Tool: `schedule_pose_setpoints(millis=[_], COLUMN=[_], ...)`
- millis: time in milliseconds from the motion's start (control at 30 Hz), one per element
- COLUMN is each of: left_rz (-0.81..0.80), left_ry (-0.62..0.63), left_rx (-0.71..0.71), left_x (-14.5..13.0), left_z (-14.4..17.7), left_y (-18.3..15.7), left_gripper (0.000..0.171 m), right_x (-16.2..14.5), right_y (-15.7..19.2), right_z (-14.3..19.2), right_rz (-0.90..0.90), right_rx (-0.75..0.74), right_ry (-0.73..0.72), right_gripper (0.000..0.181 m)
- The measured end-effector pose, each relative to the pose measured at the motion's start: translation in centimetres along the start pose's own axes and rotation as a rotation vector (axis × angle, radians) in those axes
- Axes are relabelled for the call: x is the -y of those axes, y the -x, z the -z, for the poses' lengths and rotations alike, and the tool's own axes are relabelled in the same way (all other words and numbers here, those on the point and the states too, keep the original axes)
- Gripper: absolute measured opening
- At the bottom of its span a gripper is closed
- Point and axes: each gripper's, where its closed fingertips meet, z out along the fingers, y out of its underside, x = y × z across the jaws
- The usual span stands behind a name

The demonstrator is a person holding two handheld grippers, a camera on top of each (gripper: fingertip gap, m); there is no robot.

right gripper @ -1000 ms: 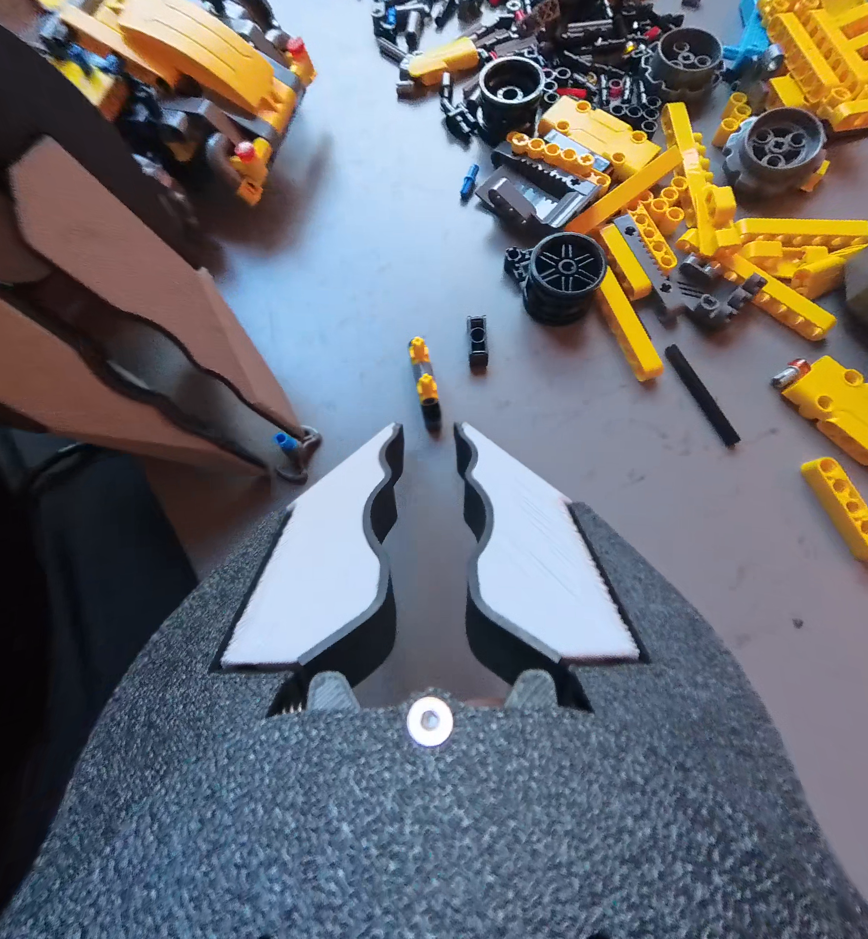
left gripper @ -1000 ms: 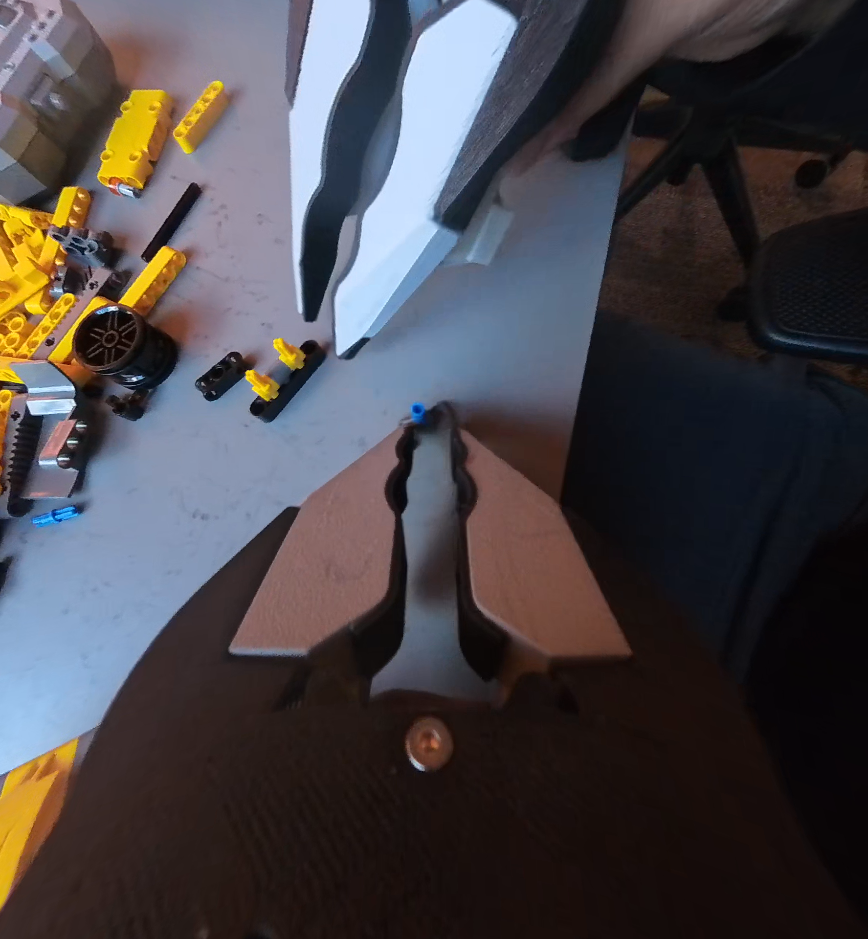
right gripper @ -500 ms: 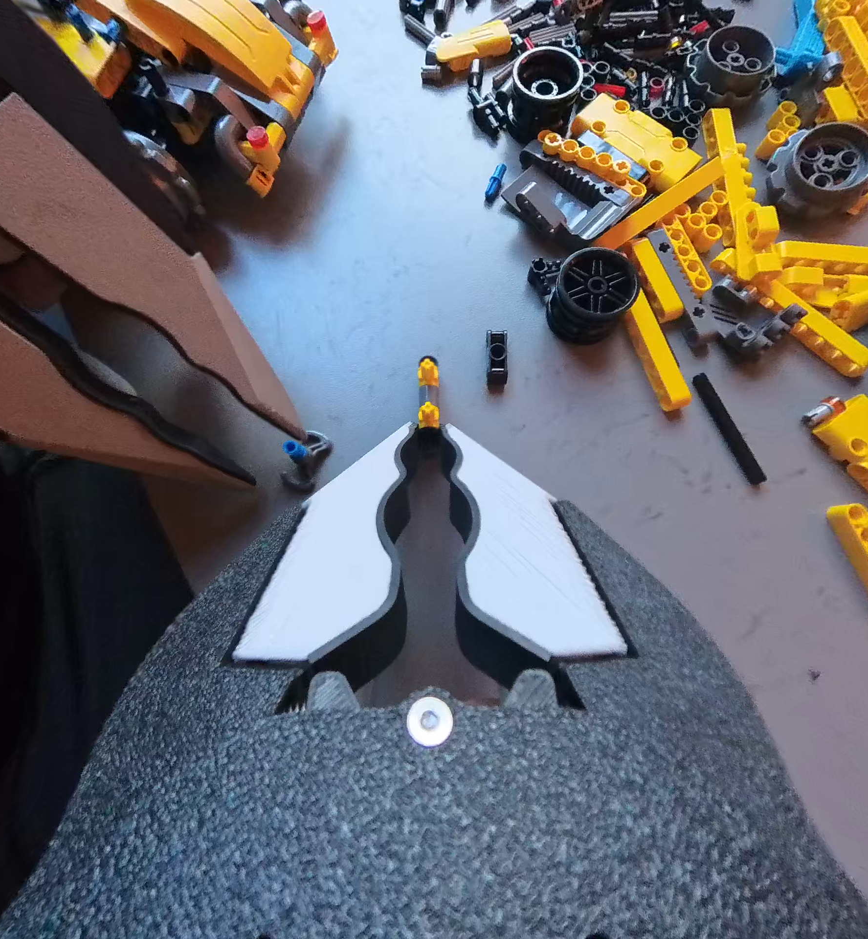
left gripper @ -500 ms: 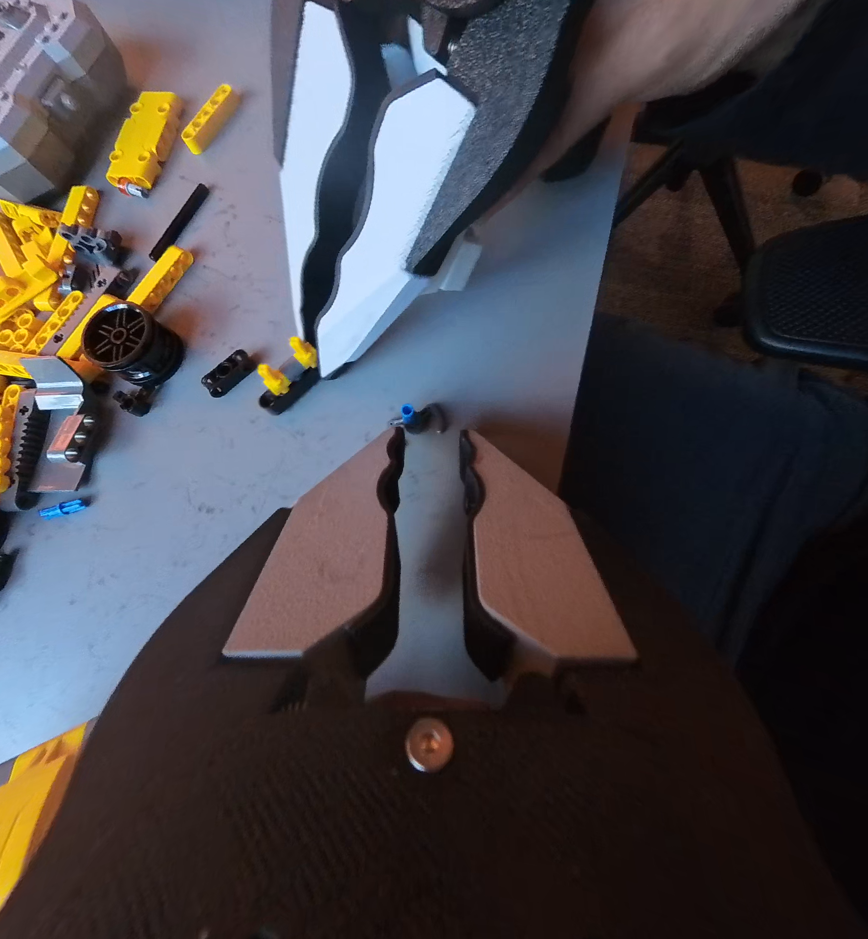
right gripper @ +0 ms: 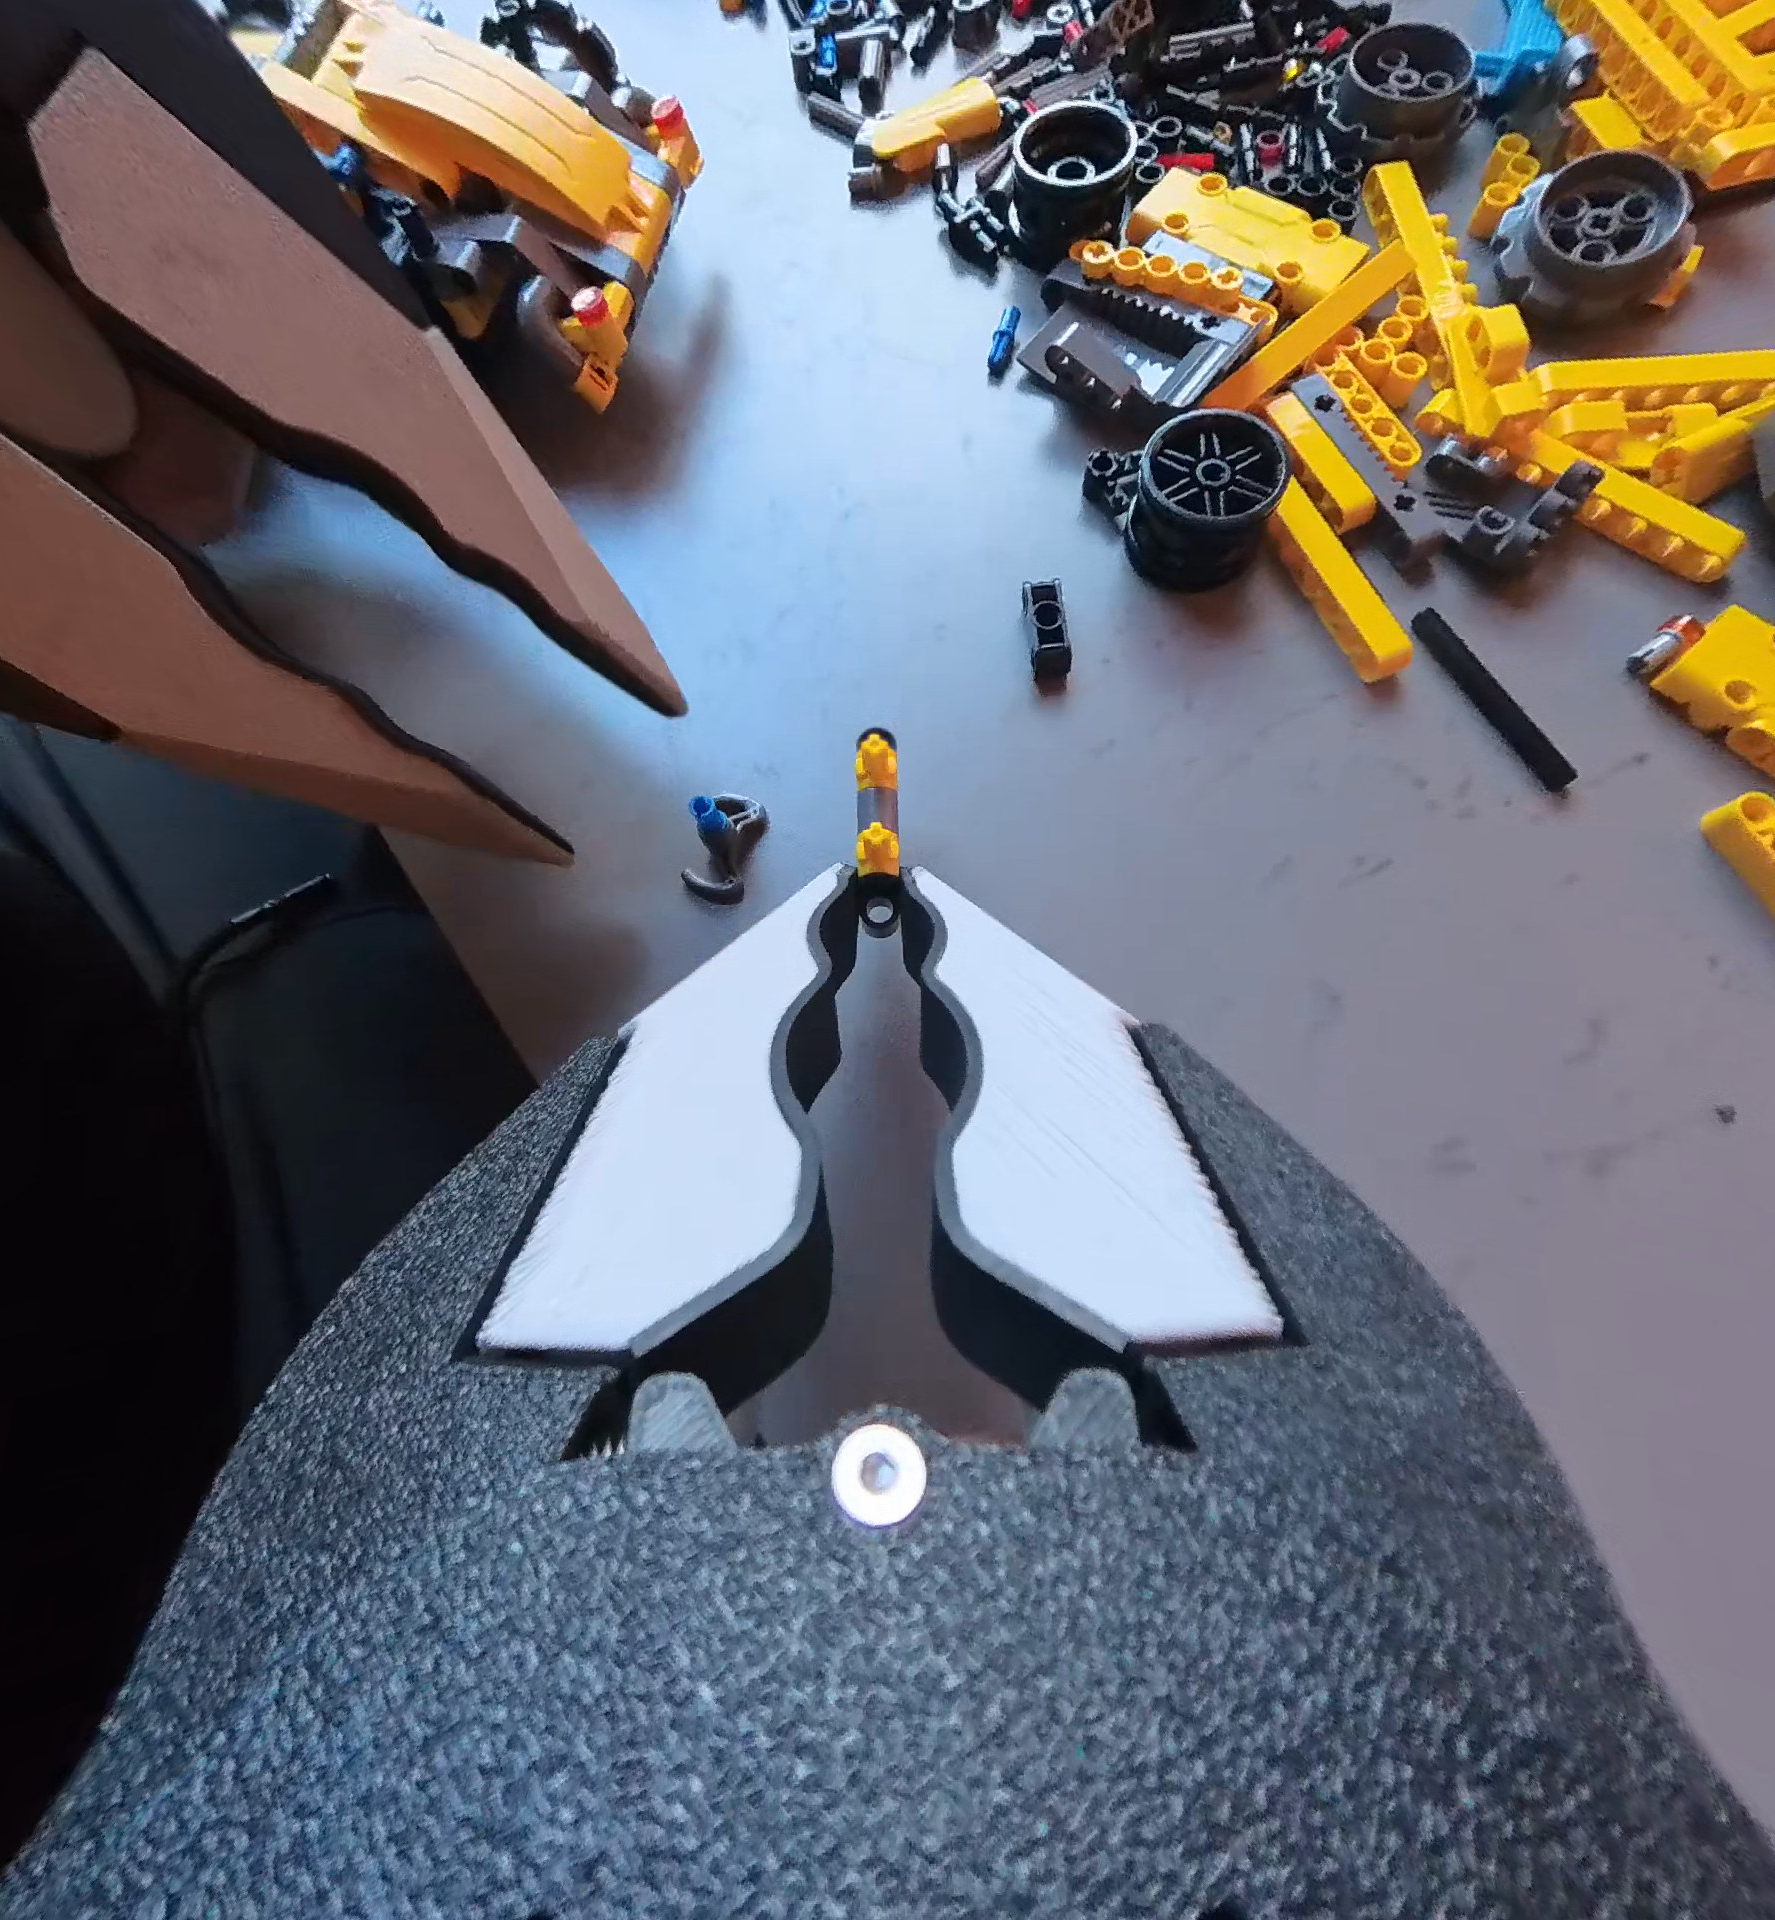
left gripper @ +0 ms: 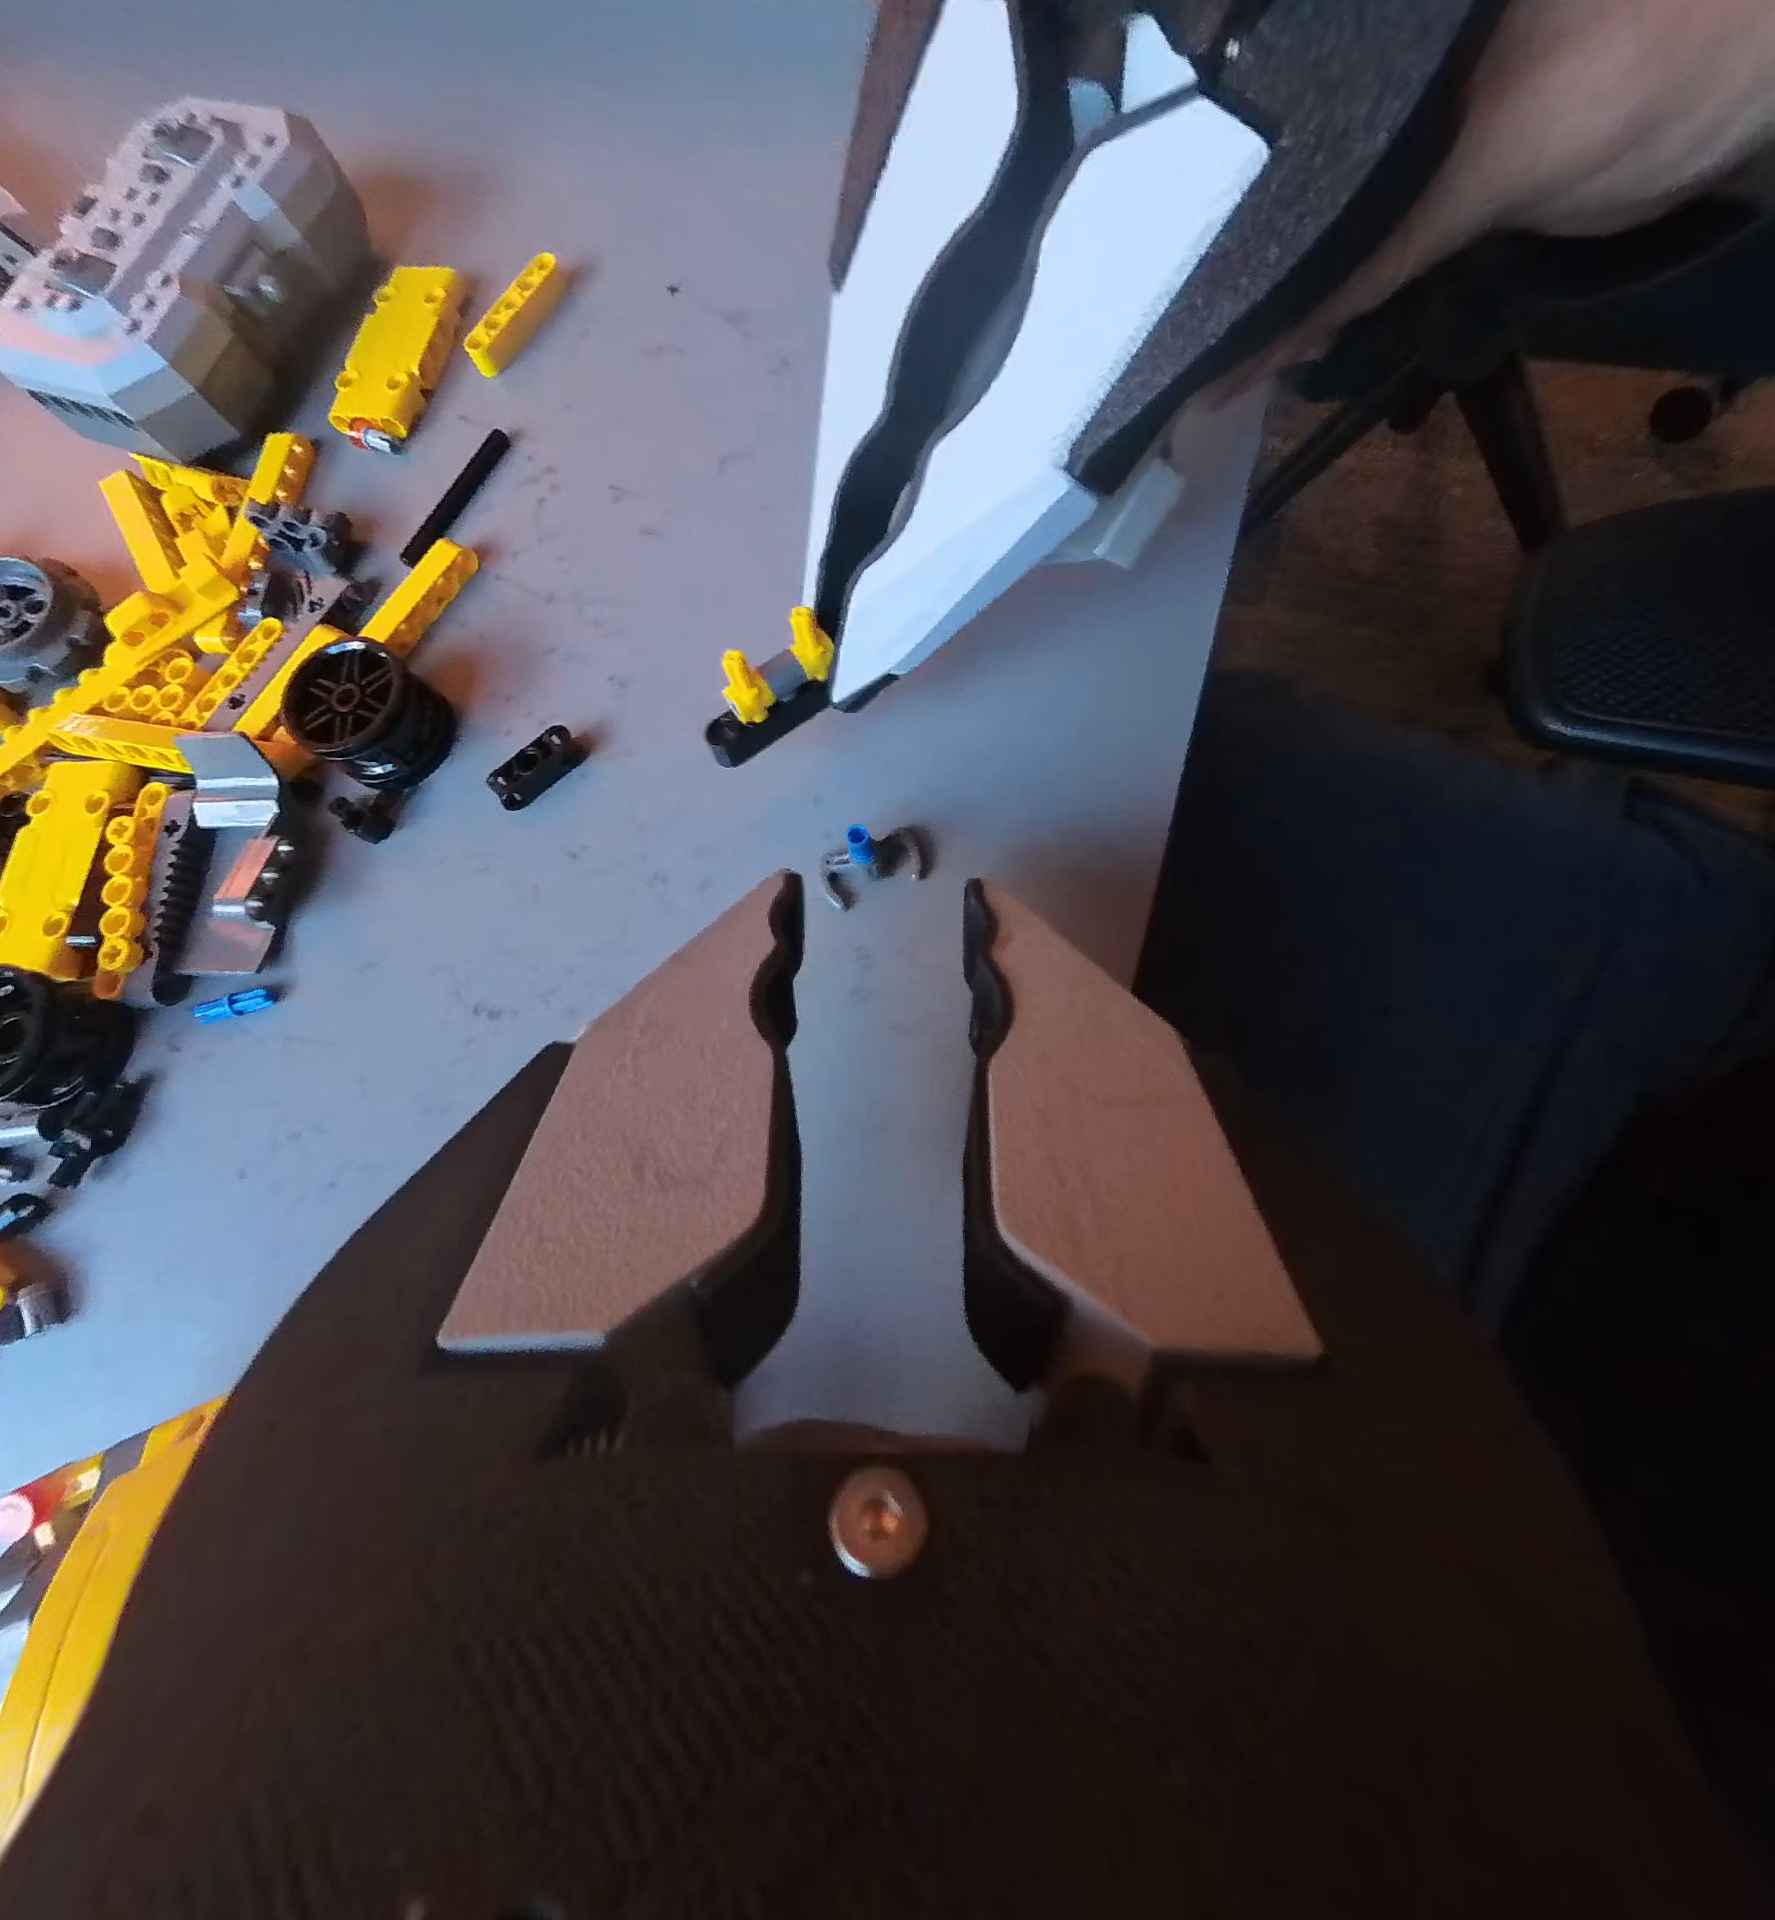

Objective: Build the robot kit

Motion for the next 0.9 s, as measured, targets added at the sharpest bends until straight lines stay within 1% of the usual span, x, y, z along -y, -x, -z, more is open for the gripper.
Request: schedule_pose_setpoints(millis=[133,267,367,467,633,767,900], left_rz=[0.004,0.017,-0.019,-0.034,-0.046,-0.045,-0.04], left_ry=[-0.053,-0.114,-0.139,-0.164,-0.156,-0.156,-0.162], left_rx=[0.043,0.044,0.057,0.043,0.017,0.005,-0.006], left_x=[0.2,0.3,0.8,1.3,0.7,0.7,0.7], left_z=[0.5,1.2,1.5,1.7,1.6,1.7,1.9], left_y=[0.3,0.0,-0.5,-1.3,-2.4,-2.6,-2.8], left_gripper=[0.029,0.034,0.04,0.038,0.038,0.038,0.038], right_x=[-0.2,-0.4,-0.5,-0.4,-0.1,-0.1,-0.6], right_y=[0.0,0.2,0.1,-0.2,-0.6,-0.5,-1.2], right_z=[0.0,0.1,0.2,0.2,-0.2,-1.0,-1.3], right_rz=[-0.033,-0.067,-0.066,-0.089,-0.097,-0.128,-0.113], right_rx=[-0.017,-0.025,-0.044,-0.055,-0.073,-0.047,-0.083], right_ry=[-0.006,-0.006,-0.006,-0.02,-0.034,-0.044,-0.003], right_gripper=[0.007,0.007,0.007,0.006,0.006,0.006,0.007])
